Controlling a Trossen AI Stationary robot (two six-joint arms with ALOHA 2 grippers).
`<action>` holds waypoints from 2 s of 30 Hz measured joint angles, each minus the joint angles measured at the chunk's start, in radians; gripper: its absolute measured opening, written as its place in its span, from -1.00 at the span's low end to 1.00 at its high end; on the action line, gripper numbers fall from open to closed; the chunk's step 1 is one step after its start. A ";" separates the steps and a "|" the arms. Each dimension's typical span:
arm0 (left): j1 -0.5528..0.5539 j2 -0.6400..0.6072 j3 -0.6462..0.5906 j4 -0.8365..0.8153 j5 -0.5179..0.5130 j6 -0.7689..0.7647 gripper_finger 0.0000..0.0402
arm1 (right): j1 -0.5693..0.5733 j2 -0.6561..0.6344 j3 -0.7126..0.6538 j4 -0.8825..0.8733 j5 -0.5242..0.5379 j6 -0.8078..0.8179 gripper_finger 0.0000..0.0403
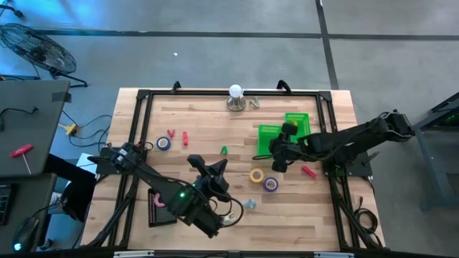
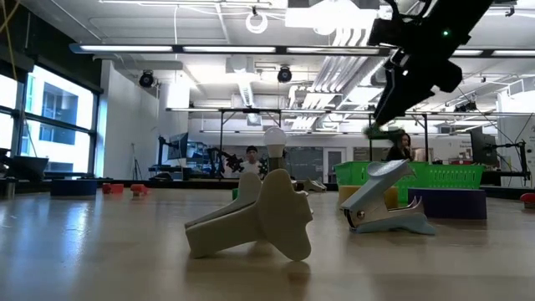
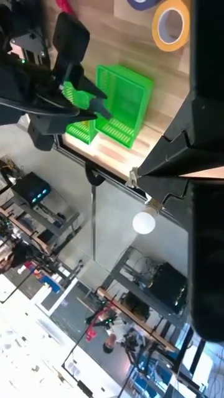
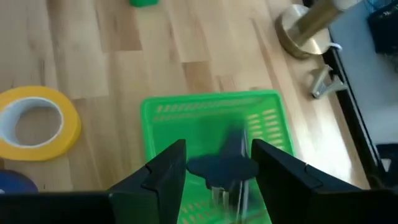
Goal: Pick and place Stapler, Stapler remover, tape
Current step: Put the black staple remover into the left green basket, then put the purple tape into the black basket
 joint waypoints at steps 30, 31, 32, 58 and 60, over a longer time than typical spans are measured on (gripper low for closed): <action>0.001 -0.011 0.000 0.000 0.148 0.094 -1.00 | -0.063 0.000 0.000 0.152 -0.112 -0.184 -0.01; 0.001 -0.011 0.000 0.000 0.172 0.121 -1.00 | -0.063 0.000 0.000 0.184 -0.164 -0.205 -0.01; 0.001 -0.011 0.000 0.000 0.196 0.147 -1.00 | -0.063 0.000 0.000 0.212 -0.218 -0.226 -0.01; 0.001 -0.010 0.000 0.000 0.511 0.132 -1.00 | 0.238 0.036 0.000 0.150 -0.541 -0.073 -0.01; 0.001 -0.010 0.000 0.000 0.522 0.115 -1.00 | 0.263 0.079 0.000 0.149 -0.532 -0.036 -0.01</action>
